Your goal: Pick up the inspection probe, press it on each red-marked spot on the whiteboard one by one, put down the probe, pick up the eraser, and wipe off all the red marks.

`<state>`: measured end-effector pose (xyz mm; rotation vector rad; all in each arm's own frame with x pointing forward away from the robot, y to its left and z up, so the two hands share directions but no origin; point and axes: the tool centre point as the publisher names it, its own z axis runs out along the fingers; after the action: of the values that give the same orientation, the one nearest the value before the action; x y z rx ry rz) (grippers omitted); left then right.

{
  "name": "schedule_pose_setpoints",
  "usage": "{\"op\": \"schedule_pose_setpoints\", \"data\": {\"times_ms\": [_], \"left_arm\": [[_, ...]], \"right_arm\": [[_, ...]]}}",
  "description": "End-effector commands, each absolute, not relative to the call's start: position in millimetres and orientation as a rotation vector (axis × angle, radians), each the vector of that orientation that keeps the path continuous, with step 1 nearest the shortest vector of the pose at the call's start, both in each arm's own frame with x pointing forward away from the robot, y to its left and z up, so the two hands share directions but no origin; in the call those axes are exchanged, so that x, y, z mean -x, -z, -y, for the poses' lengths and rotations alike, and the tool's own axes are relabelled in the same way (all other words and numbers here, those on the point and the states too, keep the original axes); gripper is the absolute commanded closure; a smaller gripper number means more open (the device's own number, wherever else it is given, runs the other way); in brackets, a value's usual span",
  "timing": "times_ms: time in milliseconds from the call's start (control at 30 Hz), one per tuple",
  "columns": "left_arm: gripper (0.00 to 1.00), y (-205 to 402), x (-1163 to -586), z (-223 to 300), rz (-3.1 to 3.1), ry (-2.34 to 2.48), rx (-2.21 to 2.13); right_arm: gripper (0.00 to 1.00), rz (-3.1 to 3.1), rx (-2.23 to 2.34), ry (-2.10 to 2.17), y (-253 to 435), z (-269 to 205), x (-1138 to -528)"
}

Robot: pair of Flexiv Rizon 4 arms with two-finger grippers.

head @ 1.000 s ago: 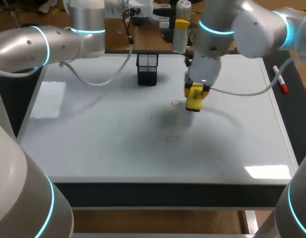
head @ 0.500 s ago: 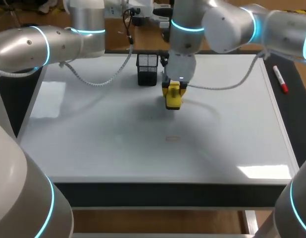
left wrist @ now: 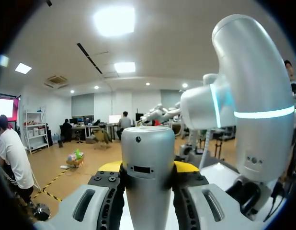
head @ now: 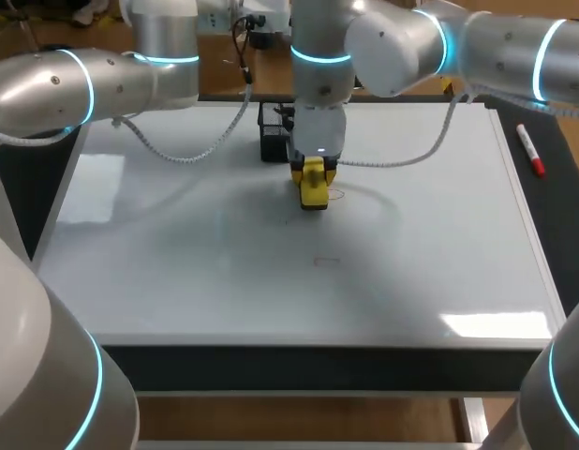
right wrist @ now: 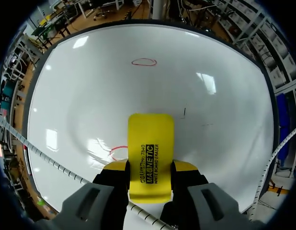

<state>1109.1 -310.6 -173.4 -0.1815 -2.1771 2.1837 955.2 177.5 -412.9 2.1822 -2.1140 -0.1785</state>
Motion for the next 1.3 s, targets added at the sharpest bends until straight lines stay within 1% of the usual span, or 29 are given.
{"op": "schedule_pose_setpoints", "data": {"times_ms": [33,700,1300], "left_arm": [[1.0,172.3,-1110.4,310.8,2.175,-2.18,0.184],[1.0,172.3,-1110.4,310.8,2.175,-2.18,0.184],[1.0,172.3,-1110.4,310.8,2.175,-2.18,0.184]], "right_arm": [[1.0,2.11,-2.178,0.153,416.4,-178.8,-954.6],[1.0,2.144,-2.15,0.182,430.9,-165.7,-950.1],[1.0,2.258,-1.992,0.198,437.8,-110.9,-943.9]]}}
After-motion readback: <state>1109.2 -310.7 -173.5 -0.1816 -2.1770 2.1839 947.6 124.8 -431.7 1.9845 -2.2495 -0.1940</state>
